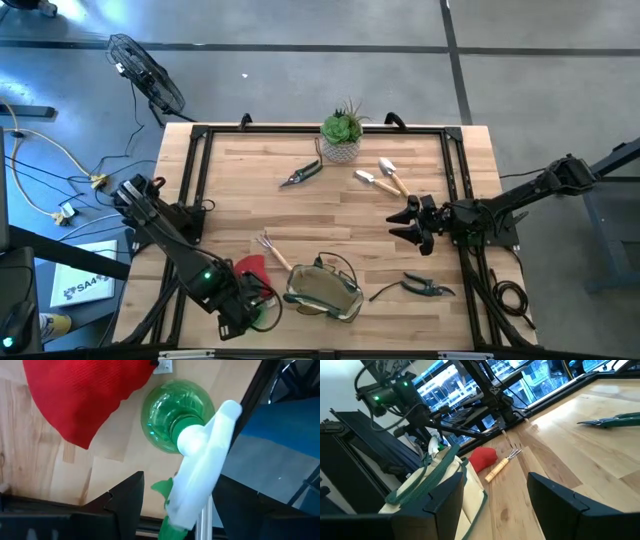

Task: Pick & Place Garden tools in Gardening bag
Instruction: Put the green spray bottle into the green gardening bag

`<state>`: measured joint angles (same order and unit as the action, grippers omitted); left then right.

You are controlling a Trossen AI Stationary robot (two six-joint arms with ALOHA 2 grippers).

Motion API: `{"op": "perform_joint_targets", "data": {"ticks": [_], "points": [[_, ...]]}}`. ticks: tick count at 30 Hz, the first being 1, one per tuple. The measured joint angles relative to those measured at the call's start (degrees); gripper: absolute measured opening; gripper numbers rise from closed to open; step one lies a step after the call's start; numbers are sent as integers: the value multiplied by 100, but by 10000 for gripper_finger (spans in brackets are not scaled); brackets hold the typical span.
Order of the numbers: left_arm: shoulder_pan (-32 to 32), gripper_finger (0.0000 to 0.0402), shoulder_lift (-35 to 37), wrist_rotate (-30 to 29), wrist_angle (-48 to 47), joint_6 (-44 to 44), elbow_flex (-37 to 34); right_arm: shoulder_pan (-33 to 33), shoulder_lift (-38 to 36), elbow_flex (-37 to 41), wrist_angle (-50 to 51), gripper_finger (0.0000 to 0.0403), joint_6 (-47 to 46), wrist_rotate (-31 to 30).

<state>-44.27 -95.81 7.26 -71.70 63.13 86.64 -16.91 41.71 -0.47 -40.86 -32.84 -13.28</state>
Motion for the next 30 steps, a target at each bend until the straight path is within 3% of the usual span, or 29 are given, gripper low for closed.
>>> {"op": "perform_joint_targets", "data": {"ticks": [13, 18, 24, 30], "points": [[2, 213, -2, 87, 212, -268, -393, -2, 0, 0, 14, 210, -37, 23], [2, 160, -2, 69, 319, -274, -393, 0, 0, 0, 33, 210, -40, 22], [2, 46, -2, 25, 337, -273, -394, -2, 0, 0, 39, 210, -40, 22], [2, 41, -2, 210, 646, -330, -392, -2, -2, 0, 161, 210, -41, 22]]}}
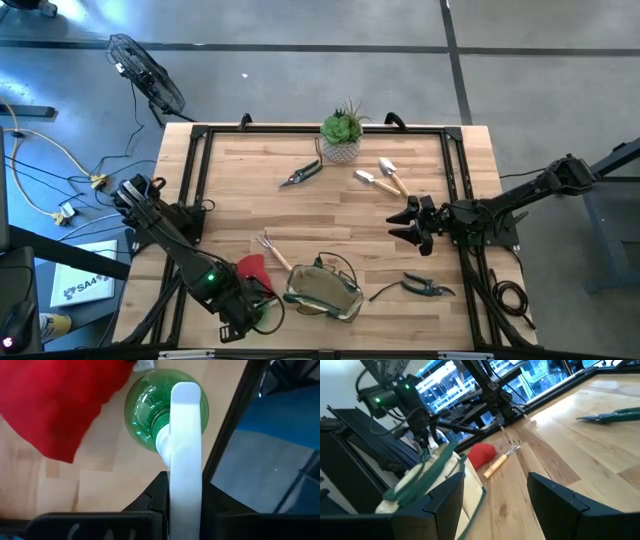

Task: Pick & Place Garden tools in Gardening bag
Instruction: Put the green spray bottle into the green gardening bag

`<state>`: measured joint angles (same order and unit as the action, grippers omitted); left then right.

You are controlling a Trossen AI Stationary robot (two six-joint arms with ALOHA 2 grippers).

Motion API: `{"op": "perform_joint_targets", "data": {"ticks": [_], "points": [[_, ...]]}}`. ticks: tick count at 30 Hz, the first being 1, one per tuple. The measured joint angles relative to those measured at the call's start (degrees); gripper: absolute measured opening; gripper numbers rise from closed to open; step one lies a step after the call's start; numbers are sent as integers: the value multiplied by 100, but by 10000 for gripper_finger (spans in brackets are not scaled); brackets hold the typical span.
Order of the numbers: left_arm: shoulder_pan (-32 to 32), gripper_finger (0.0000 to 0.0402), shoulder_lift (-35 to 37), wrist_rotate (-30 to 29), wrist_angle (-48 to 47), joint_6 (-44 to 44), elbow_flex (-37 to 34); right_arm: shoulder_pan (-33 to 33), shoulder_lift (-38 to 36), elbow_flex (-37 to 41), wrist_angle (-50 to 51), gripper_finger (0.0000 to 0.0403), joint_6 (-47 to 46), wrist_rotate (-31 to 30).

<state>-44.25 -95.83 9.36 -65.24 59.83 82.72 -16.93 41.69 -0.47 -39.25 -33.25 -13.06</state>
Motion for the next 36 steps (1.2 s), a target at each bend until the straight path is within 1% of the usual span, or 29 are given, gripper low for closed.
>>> {"op": "perform_joint_targets", "data": {"ticks": [5, 8, 11, 13, 15, 17, 21, 24, 26, 28, 33, 36], "points": [[0, 41, 0, 723, -115, 54, 205, 1, 0, 0, 179, 210, -142, 0], [14, 41, 0, 888, -508, 27, 598, 0, 0, 0, 168, 210, -167, 20], [194, 41, 0, 903, -1244, -34, 1203, 0, 0, 0, 49, 210, -165, 121], [314, 41, 0, 646, -1573, -290, 1657, 0, 0, 0, -3, 210, -163, 125], [411, 41, 0, 261, -1739, -766, 2150, 0, 0, -1, -14, 210, -163, 126], [518, 41, 0, -142, -1730, -1281, 2642, 0, 0, 0, -15, 210, -165, 125], [687, 41, 4, -682, -1727, -2024, 3618, -32, 0, 0, -19, 210, -167, 146], [772, 41, 4, -1212, -1680, -2715, 4152, -155, 0, 0, -19, 210, -160, 150], [814, 41, 18, -1706, -1445, -3173, 4267, -246, 0, 0, -19, 210, -154, 128], [908, 41, 18, -1981, -1159, -3438, 4219, -325, 0, 0, -19, 210, -140, 106], [1141, 41, -241, -2127, -732, -3751, 3613, -495, 0, 0, -15, 210, -113, 105], [1251, 41, -506, -2008, -620, -3754, 3278, -589, 2, 0, -4, 210, -104, 105]]}}
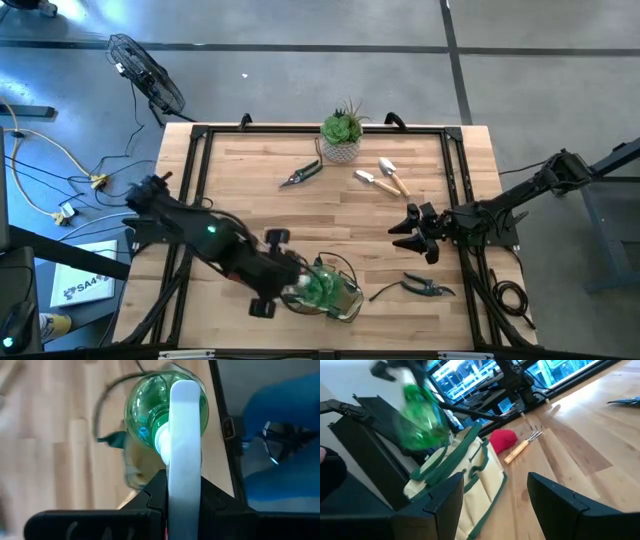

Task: Pick & Place Garden tools in Gardening bag
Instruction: Put the green spray bottle into the green gardening bag

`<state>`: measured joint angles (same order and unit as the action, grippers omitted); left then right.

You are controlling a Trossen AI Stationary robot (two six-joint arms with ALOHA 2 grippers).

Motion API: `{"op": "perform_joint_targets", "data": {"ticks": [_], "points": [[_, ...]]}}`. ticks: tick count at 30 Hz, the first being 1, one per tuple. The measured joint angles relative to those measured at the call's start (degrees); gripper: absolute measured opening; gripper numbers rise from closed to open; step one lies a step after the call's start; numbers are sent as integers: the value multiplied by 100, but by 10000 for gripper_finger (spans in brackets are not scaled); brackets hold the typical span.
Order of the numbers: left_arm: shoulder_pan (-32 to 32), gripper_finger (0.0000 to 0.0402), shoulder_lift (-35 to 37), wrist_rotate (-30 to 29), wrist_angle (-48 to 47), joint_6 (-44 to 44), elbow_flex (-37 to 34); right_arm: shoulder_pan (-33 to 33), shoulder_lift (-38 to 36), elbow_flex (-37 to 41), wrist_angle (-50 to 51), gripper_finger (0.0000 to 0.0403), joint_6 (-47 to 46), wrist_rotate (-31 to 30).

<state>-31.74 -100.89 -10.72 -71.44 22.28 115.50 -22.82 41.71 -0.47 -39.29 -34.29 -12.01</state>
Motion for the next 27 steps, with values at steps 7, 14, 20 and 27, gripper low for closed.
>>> {"op": "perform_joint_targets", "data": {"ticks": [7, 14, 20, 27], "points": [[30, 41, -372, 621, -1, 60, -80, -116, -2, 0, 1, 210, 1, -2], [73, 41, -373, 286, -891, 556, -78, -163, 1, 0, 4, 210, 2, -2], [166, 41, -475, 455, -1332, 818, -86, -163, 1, 0, 7, 210, 1, -2], [346, 41, -761, 855, -1397, 723, -87, -160, 1, 0, 58, 210, -17, -19]]}}
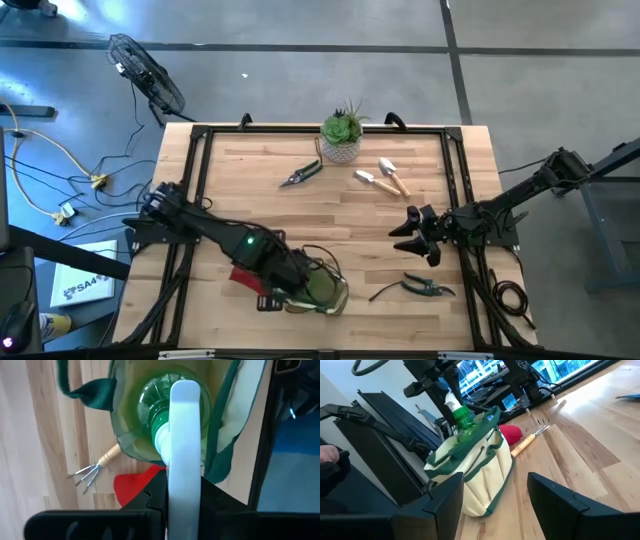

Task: Pick & Place Garden tools in Gardening bag
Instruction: Put the green spray bottle into the green gardening bag, then put the right brown trowel into the gardening bag

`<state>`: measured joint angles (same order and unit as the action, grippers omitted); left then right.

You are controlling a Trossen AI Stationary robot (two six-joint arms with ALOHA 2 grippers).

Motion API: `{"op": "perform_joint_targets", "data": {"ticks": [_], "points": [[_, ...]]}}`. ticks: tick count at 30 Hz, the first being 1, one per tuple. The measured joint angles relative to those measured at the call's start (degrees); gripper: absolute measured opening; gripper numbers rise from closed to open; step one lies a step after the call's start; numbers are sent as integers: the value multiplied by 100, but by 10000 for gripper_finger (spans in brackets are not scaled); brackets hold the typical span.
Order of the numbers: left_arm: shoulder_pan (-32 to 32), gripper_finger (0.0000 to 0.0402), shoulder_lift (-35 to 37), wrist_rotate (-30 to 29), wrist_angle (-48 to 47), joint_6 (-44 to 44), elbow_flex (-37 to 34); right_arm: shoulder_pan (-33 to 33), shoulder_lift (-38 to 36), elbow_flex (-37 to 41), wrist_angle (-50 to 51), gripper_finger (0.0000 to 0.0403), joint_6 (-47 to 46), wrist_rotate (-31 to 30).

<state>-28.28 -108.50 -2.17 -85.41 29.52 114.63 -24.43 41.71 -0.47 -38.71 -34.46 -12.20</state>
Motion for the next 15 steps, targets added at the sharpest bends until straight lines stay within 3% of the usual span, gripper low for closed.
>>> {"op": "perform_joint_targets", "data": {"ticks": [3, 10, 15], "points": [[16, 54, -11, 33, -13, -67, 0, -2, 2, 0, 27, 210, -28, 19], [16, 157, -3, 36, 36, 95, 4, -2, 9, 0, 56, 210, -33, 38], [20, 178, -3, -49, 39, 76, 4, -2, 28, 0, 108, 210, -4, 23]]}}
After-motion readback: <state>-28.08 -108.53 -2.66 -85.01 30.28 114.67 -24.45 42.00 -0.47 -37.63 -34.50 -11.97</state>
